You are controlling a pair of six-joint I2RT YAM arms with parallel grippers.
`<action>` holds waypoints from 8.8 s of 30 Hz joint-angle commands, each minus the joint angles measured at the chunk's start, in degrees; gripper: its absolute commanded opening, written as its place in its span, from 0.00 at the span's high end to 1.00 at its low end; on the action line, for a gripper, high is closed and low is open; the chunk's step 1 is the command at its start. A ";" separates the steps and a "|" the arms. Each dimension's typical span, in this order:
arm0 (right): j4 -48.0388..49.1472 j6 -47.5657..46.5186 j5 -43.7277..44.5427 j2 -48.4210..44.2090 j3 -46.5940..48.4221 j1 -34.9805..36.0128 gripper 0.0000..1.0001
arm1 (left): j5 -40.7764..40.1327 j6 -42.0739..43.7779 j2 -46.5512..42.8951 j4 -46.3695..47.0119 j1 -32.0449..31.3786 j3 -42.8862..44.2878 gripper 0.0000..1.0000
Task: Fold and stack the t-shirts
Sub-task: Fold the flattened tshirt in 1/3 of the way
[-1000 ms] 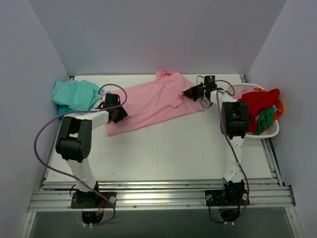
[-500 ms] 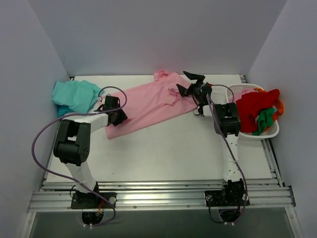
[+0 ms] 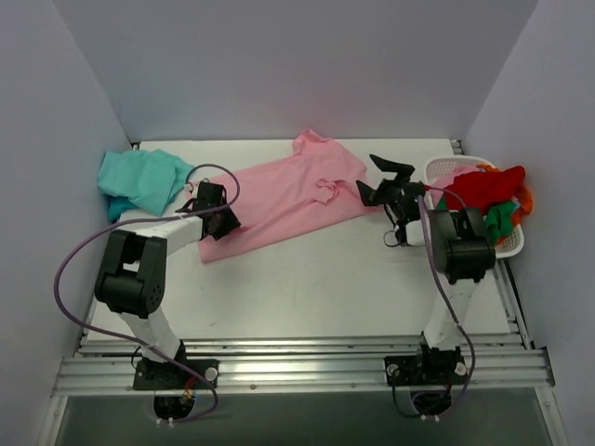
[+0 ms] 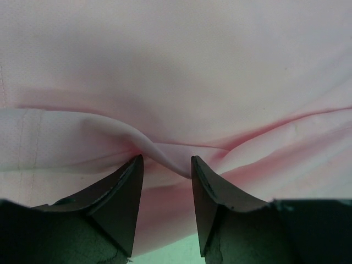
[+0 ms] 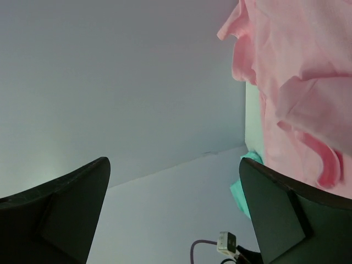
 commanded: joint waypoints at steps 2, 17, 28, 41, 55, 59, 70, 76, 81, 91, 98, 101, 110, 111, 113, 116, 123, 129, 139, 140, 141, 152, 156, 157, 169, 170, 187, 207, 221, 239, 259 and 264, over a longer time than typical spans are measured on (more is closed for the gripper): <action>-11.46 -22.69 2.84 -17.24 -4.92 -1.64 0.02 | -0.30 1.01 -5.22 -0.52 -0.61 -0.27 0.51; -51.59 -45.71 15.34 -32.70 -3.79 2.13 0.02 | -3.73 -0.84 -8.48 -1.05 -6.15 -1.94 0.52; -52.83 -46.33 13.04 -14.82 9.22 7.24 0.06 | -6.37 -1.01 -7.87 -2.46 -8.44 -0.88 0.53; -56.08 -45.27 17.08 -6.21 20.29 7.06 0.09 | -6.19 0.30 -7.69 -1.84 -8.26 -2.03 0.54; -56.88 -42.81 17.97 -2.86 21.00 6.62 0.14 | -4.88 0.83 -5.85 -0.08 -7.29 -2.29 0.54; -56.61 -42.46 17.18 -4.35 19.78 6.27 0.15 | -4.70 1.01 -5.41 0.18 -7.21 -2.20 0.54; -57.49 -41.93 18.84 -8.23 19.76 12.50 0.16 | -3.65 0.83 -3.12 1.32 -7.21 -0.97 0.55; -58.28 -42.28 19.72 -5.50 22.76 15.14 0.18 | -3.91 0.83 -3.30 0.89 -7.29 -0.88 0.55; -58.46 -42.55 19.81 -3.48 24.25 15.76 0.20 | -4.26 1.01 -4.09 0.53 -7.29 -1.23 0.55; -58.19 -43.16 19.99 -1.90 24.78 15.85 0.22 | -4.35 1.09 -4.00 0.88 -7.21 -1.76 0.55; -57.84 -43.34 19.99 1.18 26.54 15.85 0.26 | -4.08 1.36 -3.38 1.15 -7.03 -1.59 0.55; -57.49 -43.34 19.99 2.49 27.33 15.85 0.29 | -4.26 1.45 -3.38 1.24 -6.94 -1.68 0.55; -56.88 -43.43 19.46 5.58 29.44 15.76 0.45 | -4.35 1.62 -3.47 1.50 -6.59 -1.68 0.55; -56.70 -43.43 19.37 5.84 29.61 15.76 0.48 | -4.26 1.62 -3.39 1.50 -6.59 -1.76 0.55; -56.70 -43.51 19.28 6.45 30.05 15.76 0.51 | -4.26 1.62 -3.03 1.59 -6.59 -1.68 0.55; -56.61 -43.51 19.11 6.98 30.49 15.68 0.60 | -4.26 1.71 -2.60 1.68 -6.50 -1.68 0.55; -57.05 -43.87 18.41 8.65 32.16 15.59 1.00 | -3.91 1.80 -1.80 2.11 -6.42 -1.50 0.55; -57.14 -43.87 18.49 9.62 33.22 15.76 1.00 | -3.56 1.89 -1.19 2.73 -6.15 -1.50 0.55; -60.57 -44.74 19.20 12.52 42.53 16.99 1.00 | -2.94 2.24 0.22 3.70 -5.63 -1.24 0.55; -60.65 -44.83 19.20 12.96 44.19 17.17 1.00 | -2.85 2.24 0.39 3.61 -5.54 -1.06 0.55; -60.74 -44.75 19.02 13.83 44.99 17.26 1.00 | -2.85 2.24 0.48 3.70 -5.45 -1.06 0.55; -54.96 -42.20 11.56 28.06 59.22 19.01 0.68 | -2.33 2.76 2.50 4.14 -4.66 0.26 0.56; -50.12 -43.15 10.06 28.96 60.03 19.45 0.21 | -2.33 2.76 2.77 4.14 -4.57 0.35 0.56; -48.80 -43.68 9.88 28.61 59.68 19.45 0.18 | -2.33 2.76 2.77 4.22 -4.57 0.26 0.56; -35.17 -49.75 11.81 2.19 33.18 16.21 0.16 | -4.69 2.59 -2.31 1.85 -4.57 -0.09 0.57; -35.52 -50.97 12.60 0.15 31.04 15.77 0.16 | -5.13 2.59 -3.20 1.42 -4.48 -0.79 0.57; -50.72 -56.00 29.74 -34.57 -2.71 5.48 0.20 | -16.40 -5.49 -16.28 -10.83 -0.08 -4.63 0.27; -45.81 -54.15 25.88 -26.51 -6.08 7.94 0.22 | -20.34 -22.90 -33.53 -7.29 -10.81 -25.32 0.27; -42.64 -53.71 24.38 -10.86 4.47 7.24 0.23 | -18.24 -22.02 -23.79 1.15 -5.72 -23.56 0.25; -41.06 -53.53 22.19 3.73 17.40 3.99 0.65 | -17.27 -20.18 -14.46 6.95 -2.46 -19.78 0.26; -41.32 -52.57 21.83 -2.24 9.32 0.12 1.00 | -15.86 -19.38 -9.89 8.27 -2.02 -18.64 0.88; -42.64 -52.04 21.40 -8.29 3.53 -2.16 1.00 | -15.95 -17.02 -10.24 7.92 -1.49 -18.11 0.98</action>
